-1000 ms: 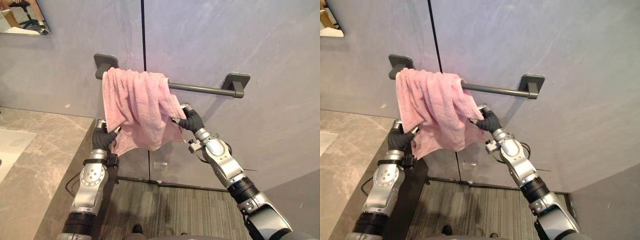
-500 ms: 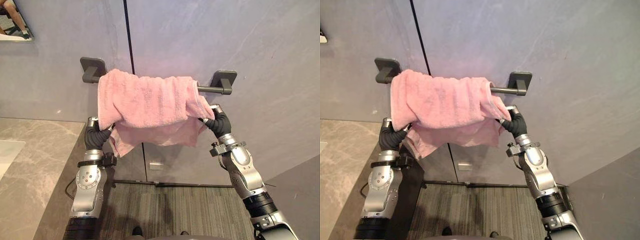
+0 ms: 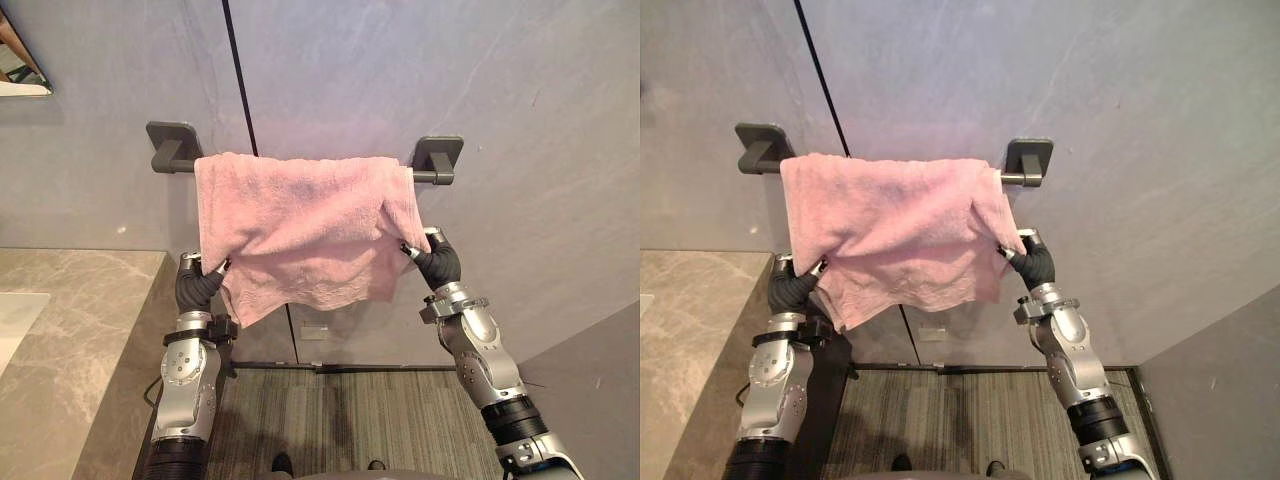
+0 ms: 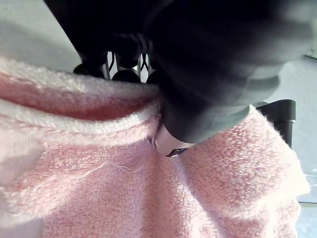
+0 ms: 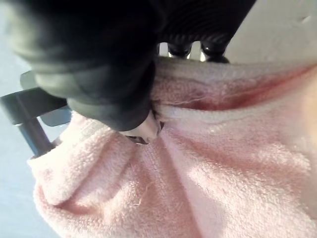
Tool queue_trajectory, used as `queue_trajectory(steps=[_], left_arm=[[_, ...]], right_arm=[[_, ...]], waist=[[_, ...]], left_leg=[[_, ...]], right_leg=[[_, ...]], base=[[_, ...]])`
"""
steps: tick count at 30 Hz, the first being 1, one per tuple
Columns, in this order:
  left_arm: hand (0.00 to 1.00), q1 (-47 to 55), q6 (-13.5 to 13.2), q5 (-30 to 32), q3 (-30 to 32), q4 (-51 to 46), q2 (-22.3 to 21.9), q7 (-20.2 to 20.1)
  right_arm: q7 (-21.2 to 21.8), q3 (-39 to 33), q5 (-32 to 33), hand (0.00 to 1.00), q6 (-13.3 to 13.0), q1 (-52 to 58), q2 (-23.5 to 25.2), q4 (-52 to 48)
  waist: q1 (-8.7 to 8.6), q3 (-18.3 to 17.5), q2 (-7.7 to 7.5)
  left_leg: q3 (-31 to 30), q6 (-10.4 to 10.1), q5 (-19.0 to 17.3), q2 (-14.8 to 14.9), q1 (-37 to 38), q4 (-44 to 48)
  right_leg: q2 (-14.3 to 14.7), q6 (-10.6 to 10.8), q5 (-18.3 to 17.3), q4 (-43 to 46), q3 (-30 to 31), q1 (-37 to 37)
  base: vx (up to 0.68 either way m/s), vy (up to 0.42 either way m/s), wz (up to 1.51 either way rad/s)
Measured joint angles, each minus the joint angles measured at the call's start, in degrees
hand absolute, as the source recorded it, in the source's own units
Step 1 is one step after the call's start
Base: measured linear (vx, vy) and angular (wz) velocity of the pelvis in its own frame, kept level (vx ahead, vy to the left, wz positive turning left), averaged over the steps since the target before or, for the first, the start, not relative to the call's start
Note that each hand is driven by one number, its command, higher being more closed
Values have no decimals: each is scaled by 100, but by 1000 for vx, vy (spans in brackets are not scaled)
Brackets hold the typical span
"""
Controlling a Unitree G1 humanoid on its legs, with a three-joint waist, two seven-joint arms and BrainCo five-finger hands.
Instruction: Organize washtable
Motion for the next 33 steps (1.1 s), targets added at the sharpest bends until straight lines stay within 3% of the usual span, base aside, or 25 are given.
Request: queue_trajectory(steps=[17,18,19,33], left_arm=[[100,-1,-2,19,23,187,-263,-85],[100,-2,-5,19,23,216,-266,-85],[0,-8,-9,29,22,241,-267,-85],[0,176,46,320,-46,621,-268,39]], right_arm=[[4,-205,-213,100,-11,56,404,199],[-1,-211,-281,0,-17,56,446,210],[-13,-215,-362,0,-20,58,473,222],[-301,-381,-1153,0,-10,431,590,459]], waist=[[2,-1,17],[1,-3,20],[1,-4,23],[9,-8,26]], left_leg=[[-28,-11,-35,-3,0,1],[-28,-11,-36,-3,-1,1],[-28,-12,-36,-3,-1,1],[-20,-12,-36,2,0,1]], right_leg=[[-14,39,-118,156,-13,-65],[-14,39,-120,156,-13,-66],[-15,39,-120,156,-13,-66],[-13,39,-120,173,-1,-79]], base=[[0,0,0],[0,0,0],[0,0,0],[-2,0,0]])
